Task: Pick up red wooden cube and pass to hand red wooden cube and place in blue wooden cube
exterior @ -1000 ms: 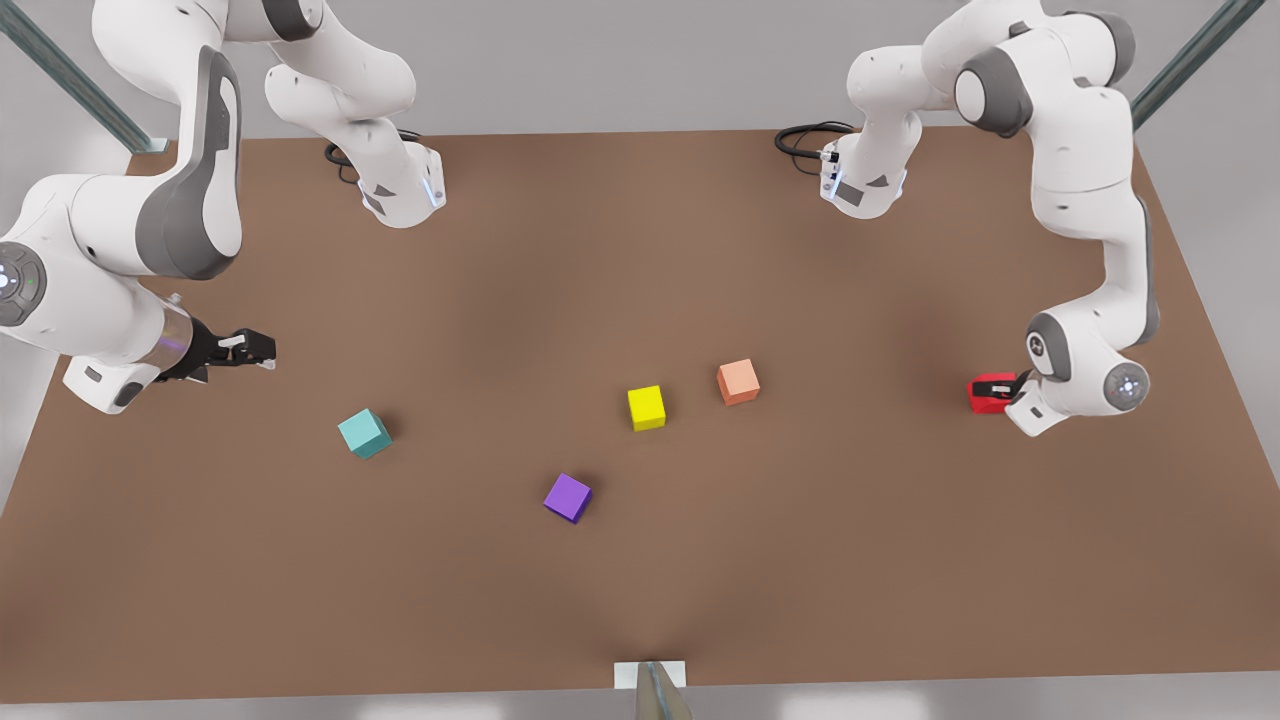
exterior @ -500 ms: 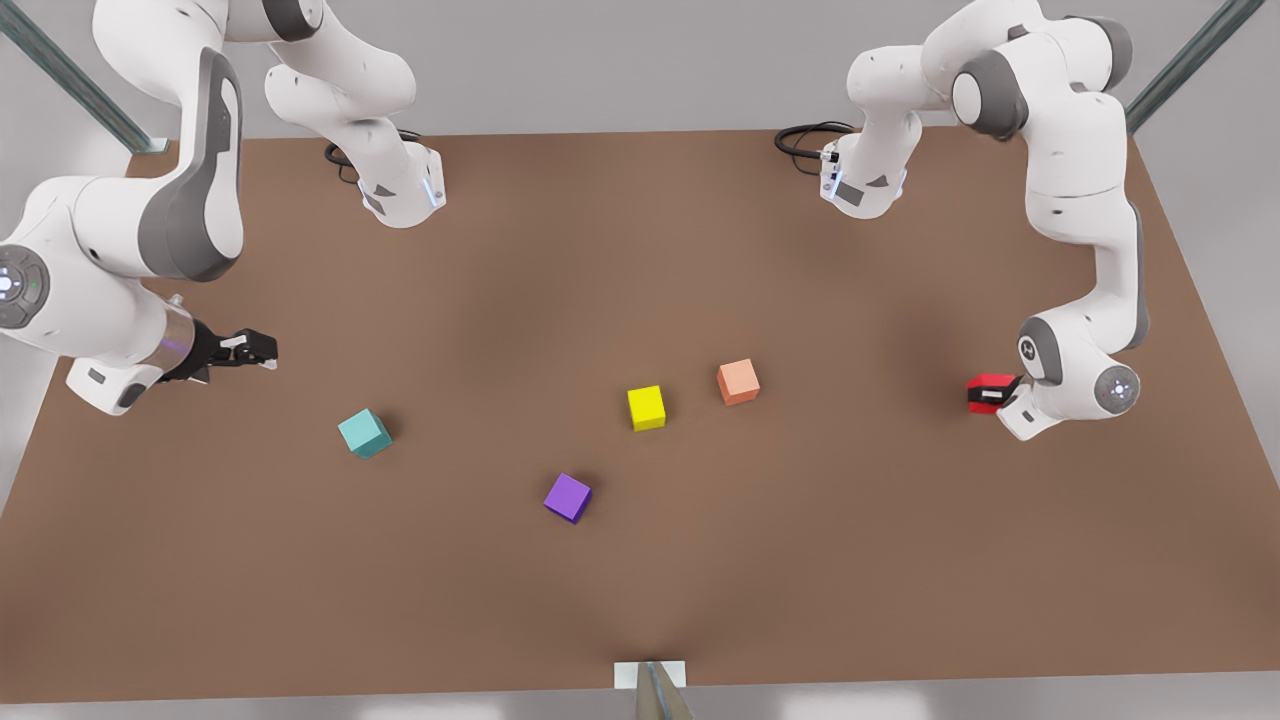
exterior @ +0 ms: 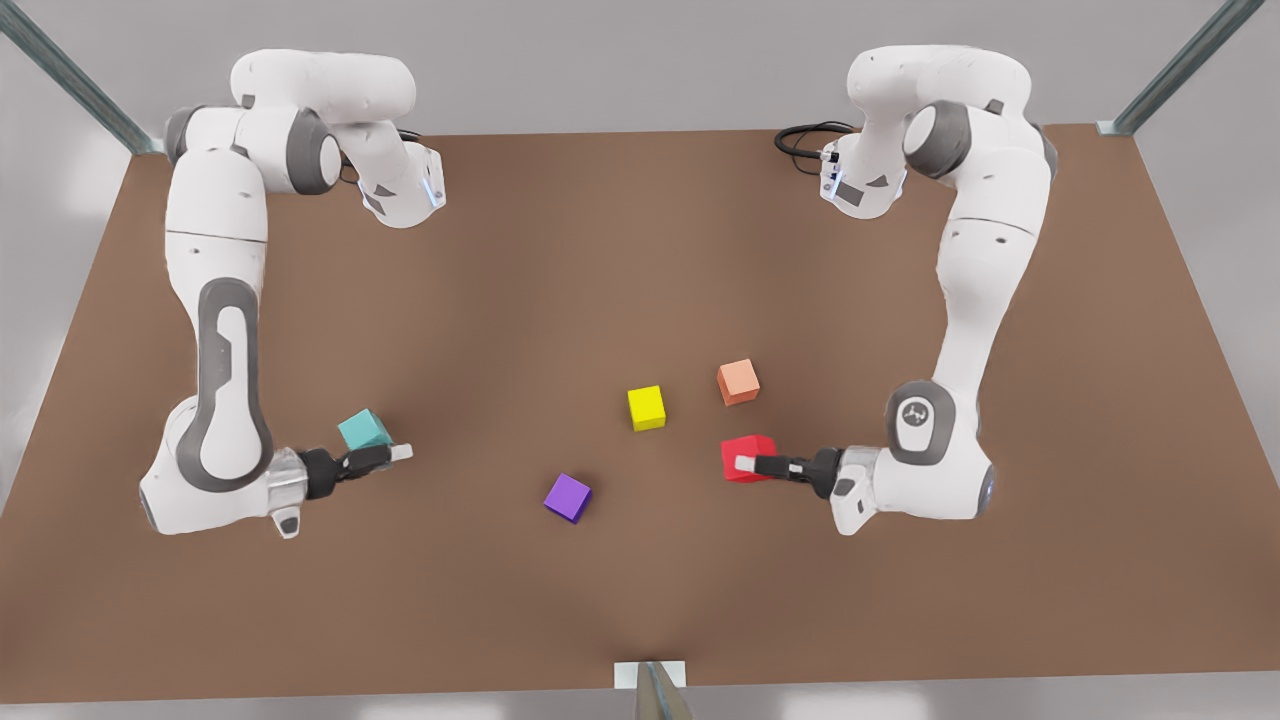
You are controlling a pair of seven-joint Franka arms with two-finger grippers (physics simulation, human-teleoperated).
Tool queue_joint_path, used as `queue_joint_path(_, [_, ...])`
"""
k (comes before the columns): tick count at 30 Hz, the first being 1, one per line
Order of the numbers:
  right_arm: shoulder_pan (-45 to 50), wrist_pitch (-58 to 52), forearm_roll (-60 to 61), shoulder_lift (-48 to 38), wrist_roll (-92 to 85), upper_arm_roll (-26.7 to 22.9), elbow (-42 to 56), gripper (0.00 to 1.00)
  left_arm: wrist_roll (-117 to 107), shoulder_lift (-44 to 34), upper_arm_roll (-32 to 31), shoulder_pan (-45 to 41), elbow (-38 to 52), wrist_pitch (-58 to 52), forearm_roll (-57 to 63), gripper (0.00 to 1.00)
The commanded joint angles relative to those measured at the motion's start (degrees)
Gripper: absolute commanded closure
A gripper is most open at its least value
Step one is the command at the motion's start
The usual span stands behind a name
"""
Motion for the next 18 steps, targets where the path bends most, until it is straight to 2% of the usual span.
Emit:
queue_joint_path(1, [0.63, -0.69, 14.41, 3.45, -55.0, 1.41, 3.93, 0.0, -30.99, 2.16, -1.02, 0.05, 0.98, -1.62, -15.57, 0.23])
queue_joint_path(2, [1.16, 1.41, 14.5, 3.54, -62.04, 3.34, 4.38, 0.0, -30.99, 3.3, -1.54, 0.05, 1.94, -0.48, -17.24, 0.23])
queue_joint_path(4, [2.83, 6.07, 14.94, 4.33, -75.13, 4.93, 4.81, 0.0, -27.57, 6.29, -7.17, -0.21, 3.0, 4.71, -18.92, 0.23])
queue_joint_path(6, [3.35, 10.73, 16.7, 6.35, -84.9, 9.76, 6.66, 0.0, -18.42, 7.52, -8.49, -2.58, 3.97, 4.62, -18.92, 0.23])
queue_joint_path(8, [4.58, 12.49, 17.49, 6.79, -85.43, 10.46, 6.66, 0.0, -17.8, 7.87, -8.49, -5.66, 4.58, 6.73, -18.74, 0.23])
queue_joint_path(11, [5.64, 13.37, 19.34, 8.02, -92.63, 12.22, 8.07, 0.0, -5.59, 8.93, -8.05, -7.24, 4.58, 7.78, -17.6, 0.24])
queue_joint_path(13, [5.64, 13.11, 19.51, 8.02, -94.04, 14.07, 7.89, 0.0, -0.4, 9.37, -8.05, -7.59, 4.67, 8.66, -15.67, 0.25])
queue_joint_path(18, [6.43, 13.55, 23.29, 7.5, -96.5, 14.95, 6.05, 0.0, 3.37, 10.33, -8.05, -7.85, 5.72, 9.28, -15.67, 0.25])
